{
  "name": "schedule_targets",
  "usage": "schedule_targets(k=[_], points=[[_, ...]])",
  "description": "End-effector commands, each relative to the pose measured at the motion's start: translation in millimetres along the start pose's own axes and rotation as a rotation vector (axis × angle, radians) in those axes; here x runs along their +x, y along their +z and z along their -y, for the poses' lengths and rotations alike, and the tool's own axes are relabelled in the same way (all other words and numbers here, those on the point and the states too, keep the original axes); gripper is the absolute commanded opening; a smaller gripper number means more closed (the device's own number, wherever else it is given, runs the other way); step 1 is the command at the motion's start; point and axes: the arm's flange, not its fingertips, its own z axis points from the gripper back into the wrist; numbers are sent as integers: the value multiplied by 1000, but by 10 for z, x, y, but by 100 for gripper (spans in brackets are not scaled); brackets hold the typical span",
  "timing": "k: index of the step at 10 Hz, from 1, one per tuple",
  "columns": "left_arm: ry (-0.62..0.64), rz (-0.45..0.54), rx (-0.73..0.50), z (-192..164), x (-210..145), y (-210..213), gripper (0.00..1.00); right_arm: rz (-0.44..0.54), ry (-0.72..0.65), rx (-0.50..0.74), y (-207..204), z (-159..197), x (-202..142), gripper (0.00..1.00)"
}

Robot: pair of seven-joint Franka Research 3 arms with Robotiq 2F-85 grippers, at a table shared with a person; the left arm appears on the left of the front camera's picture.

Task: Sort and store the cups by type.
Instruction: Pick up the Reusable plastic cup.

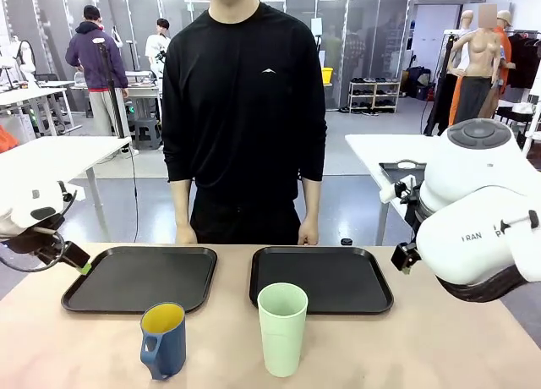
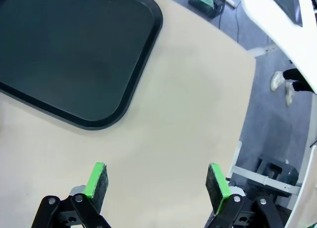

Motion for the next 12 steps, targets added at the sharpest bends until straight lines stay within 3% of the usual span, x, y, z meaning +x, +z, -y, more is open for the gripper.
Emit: schedule_targets(k=[1, 5, 7, 12], points=[[-8, 9, -24, 3, -216, -76, 100, 11, -2, 33, -118, 72, 50, 100], [18, 25, -32, 0, -212, -121, 100, 2, -27, -21, -108, 73, 20, 100], [22, -7, -22, -16, -30, -99, 100, -4, -11, 18, -157, 37, 10, 100], [22, -7, -22, -16, -30, -99, 100, -4, -11, 18, -157, 37, 10, 100]])
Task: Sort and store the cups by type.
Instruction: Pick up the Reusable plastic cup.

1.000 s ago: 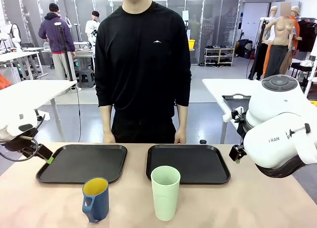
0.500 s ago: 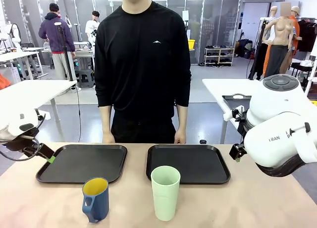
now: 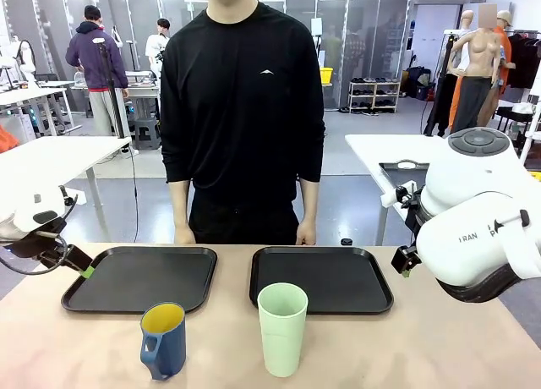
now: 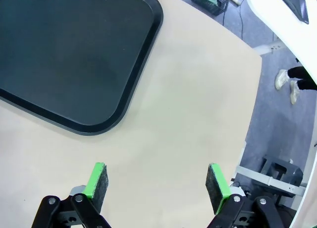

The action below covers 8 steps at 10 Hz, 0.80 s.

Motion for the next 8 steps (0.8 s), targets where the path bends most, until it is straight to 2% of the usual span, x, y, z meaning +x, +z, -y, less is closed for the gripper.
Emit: schedule_targets(k=[1, 8], points=[[2, -6, -3, -7, -10, -6, 100, -2, 0, 4, -18, -10, 3, 100], [2, -6, -3, -7, -10, -6, 100, -2, 0, 4, -18, -10, 3, 100]])
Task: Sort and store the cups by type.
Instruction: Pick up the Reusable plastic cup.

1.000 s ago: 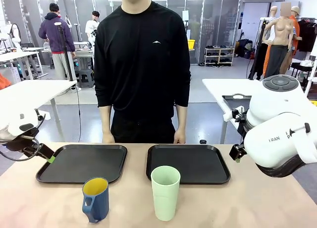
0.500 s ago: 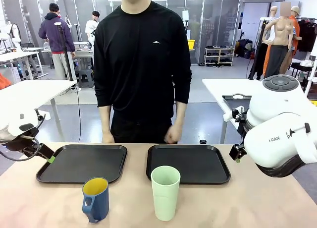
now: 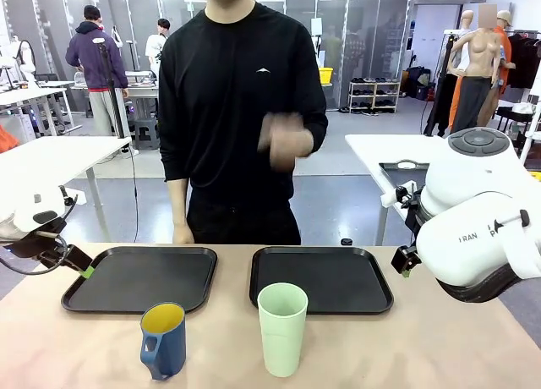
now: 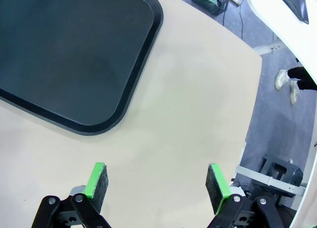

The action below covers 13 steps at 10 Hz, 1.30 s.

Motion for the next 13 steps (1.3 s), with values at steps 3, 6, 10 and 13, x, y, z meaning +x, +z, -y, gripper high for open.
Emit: schedule_targets(k=[3, 6, 10, 13], points=[[2, -6, -3, -7, -10, -6, 100, -2, 0, 4, -18, -9, 3, 100], [2, -6, -3, -7, -10, -6, 100, -2, 0, 4, -18, -9, 3, 100], [2, -6, -3, -7, -10, -6, 100, -2, 0, 4, -18, -9, 3, 100], [2, -6, -3, -7, -10, -6, 100, -2, 0, 4, -18, -9, 3, 100]])
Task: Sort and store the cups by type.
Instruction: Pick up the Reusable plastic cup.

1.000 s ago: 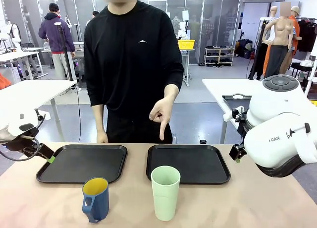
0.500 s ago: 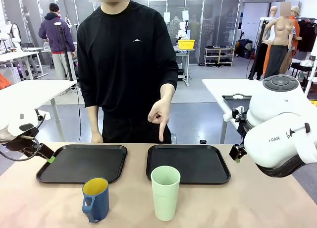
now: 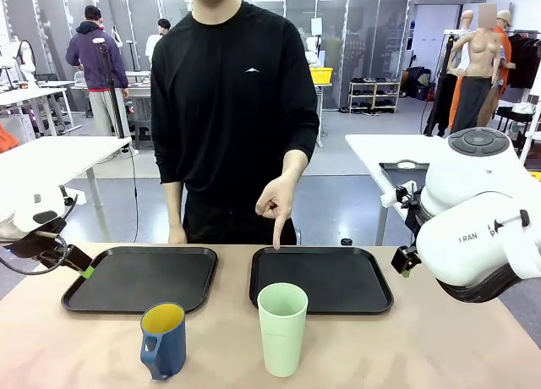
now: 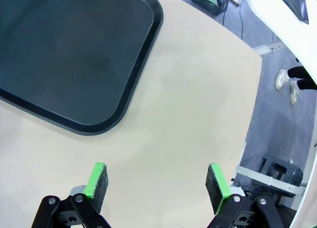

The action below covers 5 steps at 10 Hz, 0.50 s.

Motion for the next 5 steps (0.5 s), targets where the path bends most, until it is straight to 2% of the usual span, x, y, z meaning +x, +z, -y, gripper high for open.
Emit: schedule_targets(k=[1, 4, 5], points=[[1, -6, -3, -6, -10, -6, 100, -2, 0, 4, -18, -9, 3, 100], [1, -6, -3, -6, -10, -6, 100, 0, 0, 0, 0, 0, 0, 100], [1, -6, -3, -6, -10, -6, 100, 16, 46, -8, -15, 90, -86, 100]])
